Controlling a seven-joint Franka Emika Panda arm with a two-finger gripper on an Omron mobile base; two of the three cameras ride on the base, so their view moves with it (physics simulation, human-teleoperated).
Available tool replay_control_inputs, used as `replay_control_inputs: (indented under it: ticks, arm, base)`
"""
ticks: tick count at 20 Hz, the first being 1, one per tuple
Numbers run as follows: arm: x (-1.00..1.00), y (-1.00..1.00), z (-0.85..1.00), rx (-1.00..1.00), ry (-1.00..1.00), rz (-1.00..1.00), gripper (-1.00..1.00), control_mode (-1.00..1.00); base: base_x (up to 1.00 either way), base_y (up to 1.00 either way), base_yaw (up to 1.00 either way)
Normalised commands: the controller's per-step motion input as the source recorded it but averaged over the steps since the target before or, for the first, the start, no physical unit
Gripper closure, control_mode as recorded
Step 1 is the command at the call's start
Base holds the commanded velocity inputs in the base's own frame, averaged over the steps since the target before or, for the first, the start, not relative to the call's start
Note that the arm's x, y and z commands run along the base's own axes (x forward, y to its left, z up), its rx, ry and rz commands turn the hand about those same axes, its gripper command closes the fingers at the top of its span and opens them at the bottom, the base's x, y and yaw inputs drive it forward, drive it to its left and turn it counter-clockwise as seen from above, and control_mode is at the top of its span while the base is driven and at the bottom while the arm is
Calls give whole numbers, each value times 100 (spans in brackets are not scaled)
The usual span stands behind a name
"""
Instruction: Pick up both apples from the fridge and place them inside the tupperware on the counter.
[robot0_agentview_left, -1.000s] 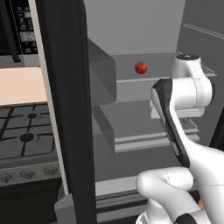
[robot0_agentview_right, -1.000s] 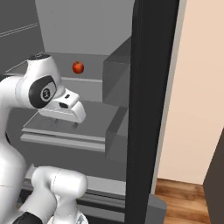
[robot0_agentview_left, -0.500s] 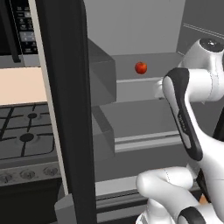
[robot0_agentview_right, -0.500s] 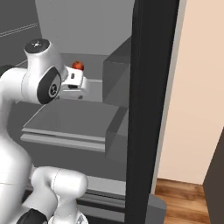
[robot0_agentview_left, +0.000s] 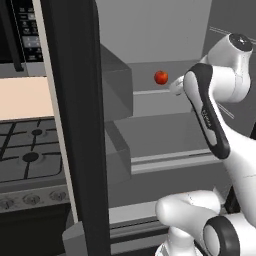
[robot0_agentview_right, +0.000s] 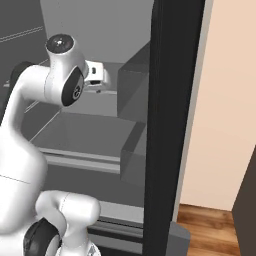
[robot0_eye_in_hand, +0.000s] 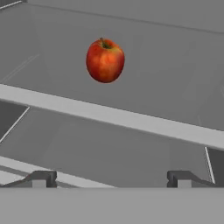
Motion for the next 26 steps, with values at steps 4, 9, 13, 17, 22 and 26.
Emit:
replay_control_inputs:
  ticks: [4,9,13,17,22,26]
  arm:
    - [61,13,4,0,0,0,-100,-100]
    - [56,23,2,0,0,0,-100,-100]
    - [47,23,0,0,0,0,-100,-100]
    - [38,18,0,0,0,0,-100,-100]
    - [36,8,0,0,0,0,-100,-100]
    - [30,1,0,0,0,0,-100,-100]
  base:
    - [0,0,0]
    - [0,0,0]
    - [0,0,0]
    - [0,0,0]
    - [0,0,0]
    - [0,0,0]
